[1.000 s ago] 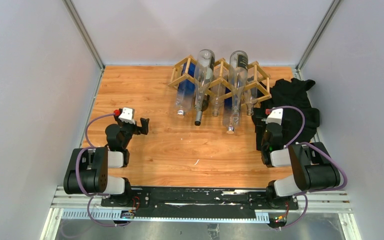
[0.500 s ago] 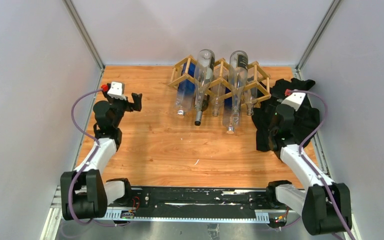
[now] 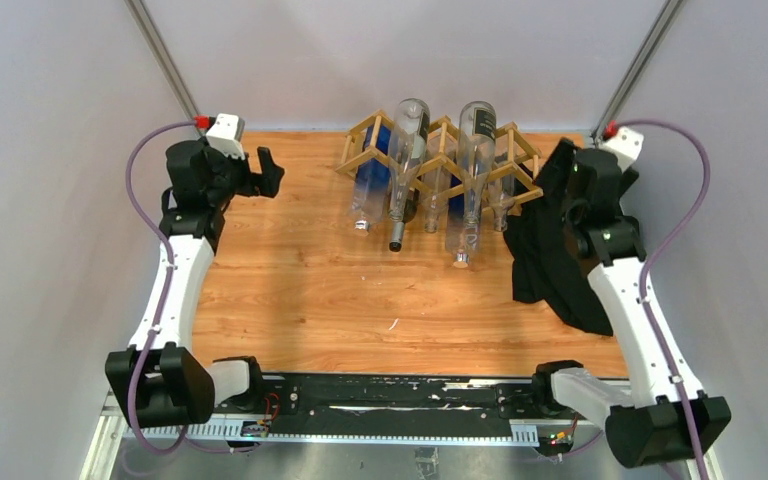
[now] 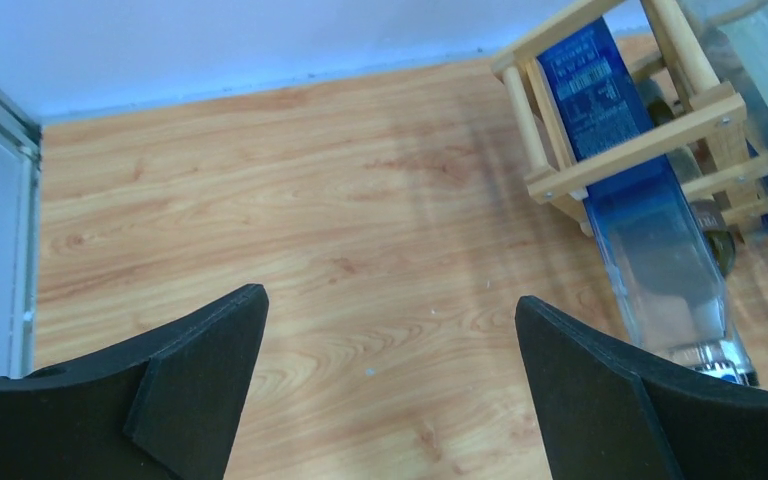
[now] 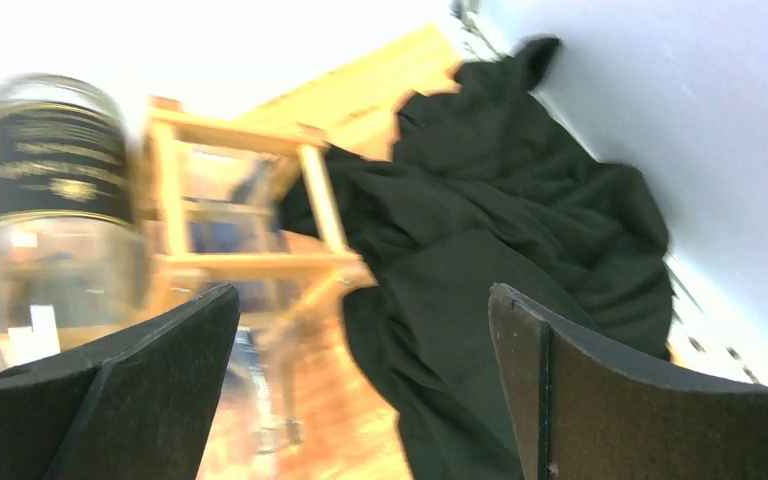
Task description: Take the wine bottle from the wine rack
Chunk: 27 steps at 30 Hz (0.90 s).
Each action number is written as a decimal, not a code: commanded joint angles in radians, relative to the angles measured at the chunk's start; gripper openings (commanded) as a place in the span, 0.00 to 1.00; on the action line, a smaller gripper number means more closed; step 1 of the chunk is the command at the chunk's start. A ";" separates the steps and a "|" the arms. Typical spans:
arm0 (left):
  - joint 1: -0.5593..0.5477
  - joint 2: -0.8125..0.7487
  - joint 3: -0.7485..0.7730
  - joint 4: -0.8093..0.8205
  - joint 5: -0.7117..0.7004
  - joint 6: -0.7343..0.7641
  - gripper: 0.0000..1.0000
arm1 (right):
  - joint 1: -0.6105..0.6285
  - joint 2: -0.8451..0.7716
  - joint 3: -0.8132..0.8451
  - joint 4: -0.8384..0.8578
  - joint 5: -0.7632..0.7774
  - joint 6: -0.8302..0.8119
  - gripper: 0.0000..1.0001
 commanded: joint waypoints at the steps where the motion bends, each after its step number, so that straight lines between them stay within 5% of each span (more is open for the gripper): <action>1: 0.004 0.041 0.090 -0.303 0.059 0.044 1.00 | 0.103 0.118 0.255 -0.307 -0.112 0.074 0.99; 12: 0.006 0.034 0.172 -0.537 0.008 0.252 1.00 | 0.565 0.450 0.691 -0.480 -0.057 0.117 1.00; 27: 0.005 -0.018 0.202 -0.594 0.026 0.319 1.00 | 0.664 0.836 0.946 -0.584 -0.089 0.213 0.88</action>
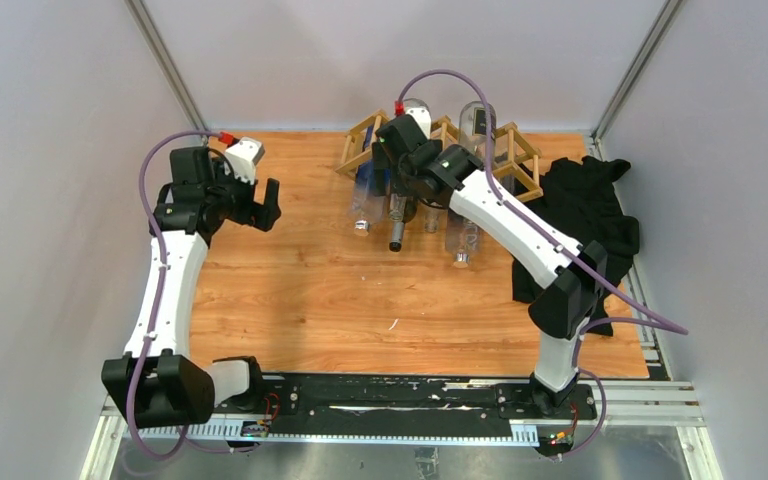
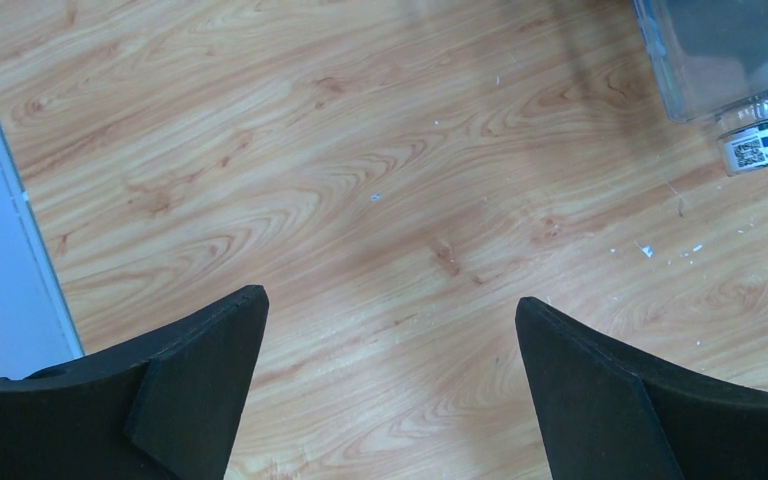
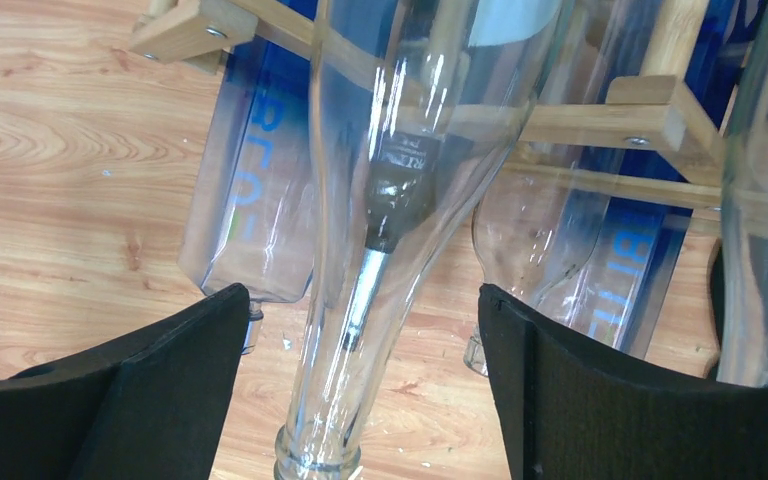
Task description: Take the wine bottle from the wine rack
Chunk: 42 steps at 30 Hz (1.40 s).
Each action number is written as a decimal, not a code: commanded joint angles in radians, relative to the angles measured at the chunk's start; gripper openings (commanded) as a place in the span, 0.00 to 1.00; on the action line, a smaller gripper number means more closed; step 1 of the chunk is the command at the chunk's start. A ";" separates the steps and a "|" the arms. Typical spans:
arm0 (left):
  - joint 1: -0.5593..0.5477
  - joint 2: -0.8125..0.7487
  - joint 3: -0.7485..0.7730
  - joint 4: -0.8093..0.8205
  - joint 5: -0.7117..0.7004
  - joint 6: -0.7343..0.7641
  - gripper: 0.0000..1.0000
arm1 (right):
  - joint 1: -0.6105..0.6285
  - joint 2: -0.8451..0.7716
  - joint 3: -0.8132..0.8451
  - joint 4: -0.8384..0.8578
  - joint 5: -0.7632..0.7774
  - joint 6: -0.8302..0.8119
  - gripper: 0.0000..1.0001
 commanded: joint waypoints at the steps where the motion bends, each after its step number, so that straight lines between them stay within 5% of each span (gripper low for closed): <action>1: 0.005 -0.038 0.051 -0.021 0.030 0.017 1.00 | 0.015 0.028 0.035 -0.052 0.025 0.049 0.87; 17: 0.005 -0.022 0.107 -0.055 0.153 -0.052 1.00 | 0.013 0.094 -0.007 -0.008 0.097 0.119 0.75; 31: 0.004 -0.028 0.109 -0.060 0.173 -0.047 1.00 | 0.013 0.051 -0.098 0.061 0.102 0.190 0.39; 37: 0.003 -0.033 0.113 -0.065 0.199 -0.047 1.00 | 0.013 -0.057 -0.170 0.115 0.094 0.184 0.00; 42: -0.015 -0.026 0.124 -0.065 0.214 -0.026 1.00 | 0.013 -0.175 -0.199 0.160 0.070 0.154 0.00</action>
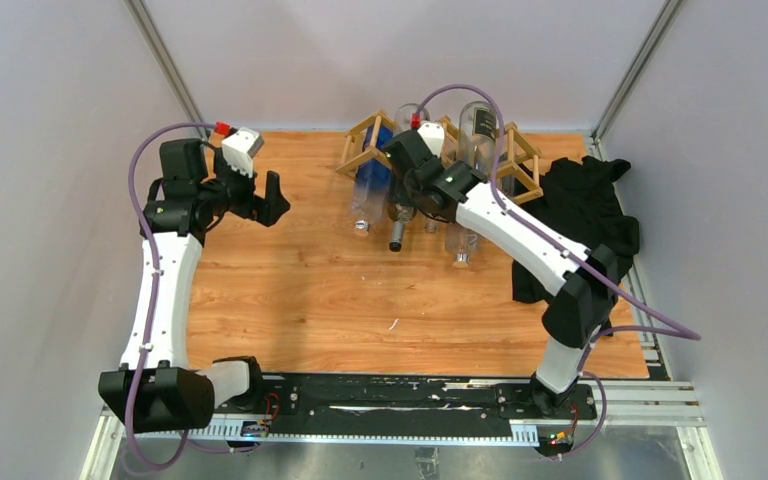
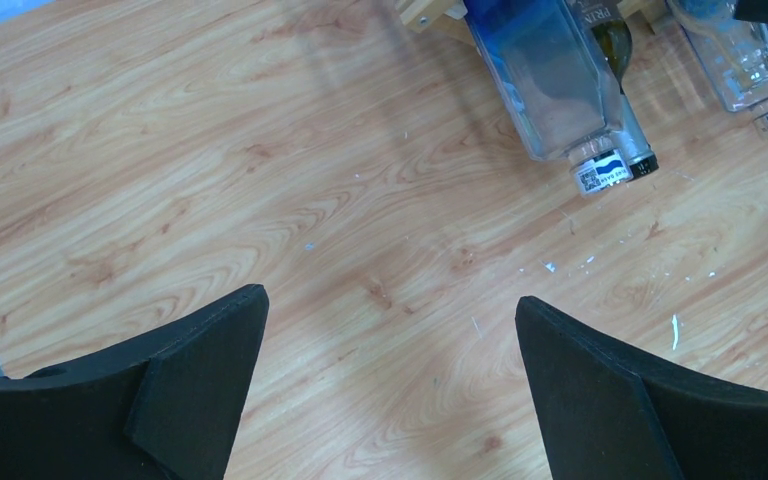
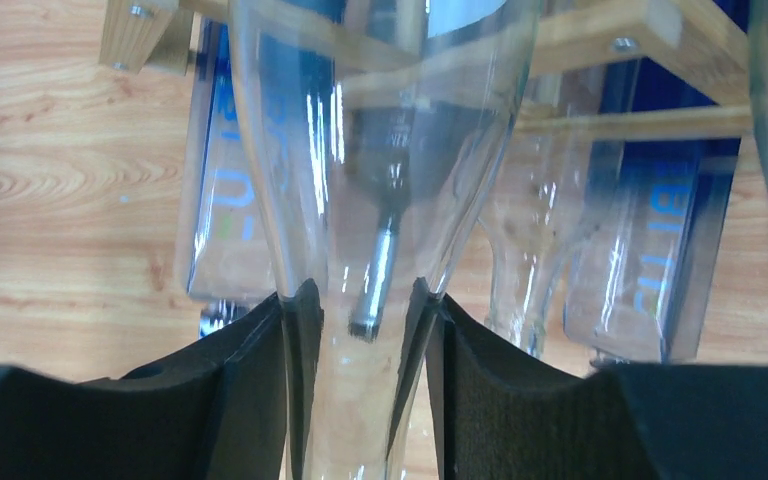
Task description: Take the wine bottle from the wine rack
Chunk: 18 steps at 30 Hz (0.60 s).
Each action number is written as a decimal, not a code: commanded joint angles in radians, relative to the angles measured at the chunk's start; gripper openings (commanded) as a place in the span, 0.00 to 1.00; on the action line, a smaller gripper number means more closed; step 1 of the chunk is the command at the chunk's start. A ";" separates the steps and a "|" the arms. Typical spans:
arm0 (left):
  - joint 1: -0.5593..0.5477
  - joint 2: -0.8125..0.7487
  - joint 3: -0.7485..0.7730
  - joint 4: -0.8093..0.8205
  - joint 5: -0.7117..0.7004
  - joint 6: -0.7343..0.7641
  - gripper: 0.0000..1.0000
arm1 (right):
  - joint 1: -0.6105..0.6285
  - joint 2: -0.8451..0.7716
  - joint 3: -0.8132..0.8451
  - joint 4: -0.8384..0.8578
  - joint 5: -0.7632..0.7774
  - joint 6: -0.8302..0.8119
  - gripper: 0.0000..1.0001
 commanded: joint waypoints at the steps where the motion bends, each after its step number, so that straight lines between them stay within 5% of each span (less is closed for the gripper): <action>1: -0.022 0.000 0.040 -0.013 0.035 0.016 1.00 | 0.013 -0.150 -0.012 0.028 0.005 -0.017 0.00; 18: -0.142 -0.016 0.035 -0.026 0.102 0.181 1.00 | -0.048 -0.396 -0.100 0.126 -0.277 -0.012 0.00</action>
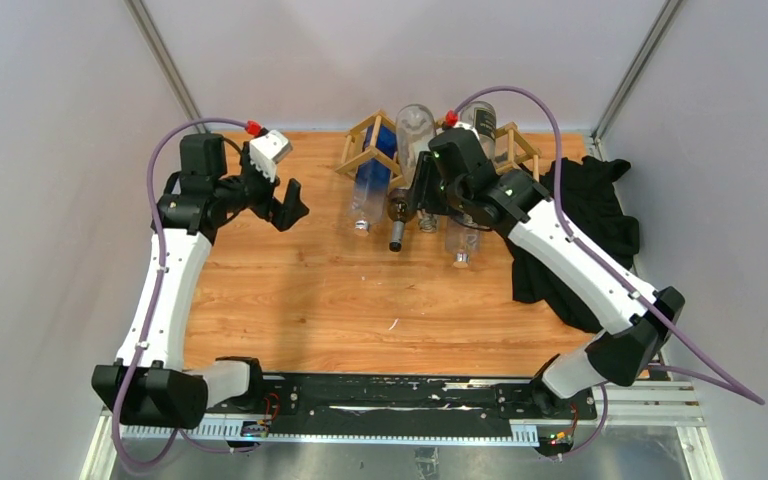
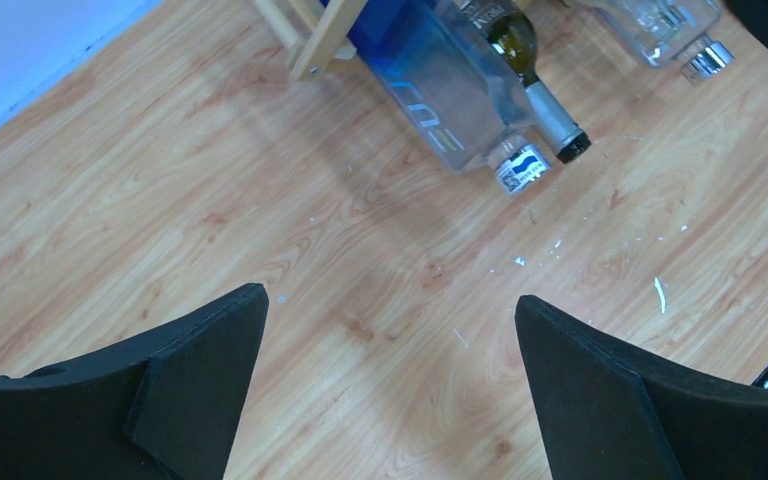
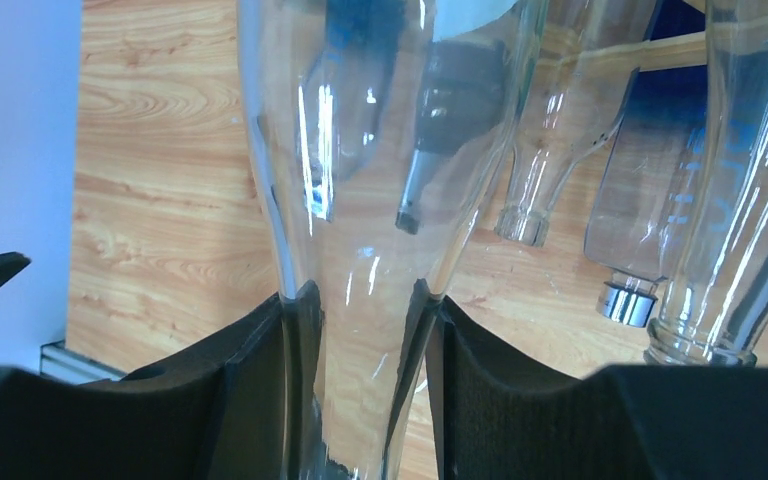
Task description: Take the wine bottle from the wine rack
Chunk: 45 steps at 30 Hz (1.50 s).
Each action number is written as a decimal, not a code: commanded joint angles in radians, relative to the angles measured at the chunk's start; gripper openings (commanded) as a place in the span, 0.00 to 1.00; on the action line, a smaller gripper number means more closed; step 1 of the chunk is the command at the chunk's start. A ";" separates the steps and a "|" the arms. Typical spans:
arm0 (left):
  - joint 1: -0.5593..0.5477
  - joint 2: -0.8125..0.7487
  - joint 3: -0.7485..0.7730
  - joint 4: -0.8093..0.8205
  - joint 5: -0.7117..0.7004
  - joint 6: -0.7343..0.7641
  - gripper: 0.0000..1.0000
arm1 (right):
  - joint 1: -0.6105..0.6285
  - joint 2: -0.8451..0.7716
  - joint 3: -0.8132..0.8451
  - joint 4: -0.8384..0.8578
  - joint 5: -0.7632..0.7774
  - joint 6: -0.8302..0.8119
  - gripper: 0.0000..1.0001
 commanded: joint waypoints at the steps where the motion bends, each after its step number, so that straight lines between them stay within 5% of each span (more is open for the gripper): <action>1: -0.019 -0.047 -0.014 -0.006 0.075 0.086 1.00 | -0.014 -0.116 0.012 0.199 -0.053 -0.026 0.00; 9: -0.042 -0.114 -0.031 -0.006 0.136 0.300 1.00 | 0.010 -0.078 0.121 0.139 -0.284 -0.090 0.00; 26: -0.169 -0.395 -0.196 -0.007 0.040 0.803 1.00 | 0.209 0.105 0.309 0.020 -0.446 -0.219 0.00; 37: -0.352 -0.600 -0.392 -0.009 -0.037 0.901 1.00 | 0.287 0.215 0.363 0.012 -0.554 -0.240 0.00; 45: -0.384 -0.663 -0.464 -0.009 -0.060 0.966 1.00 | 0.329 0.290 0.412 0.019 -0.632 -0.242 0.00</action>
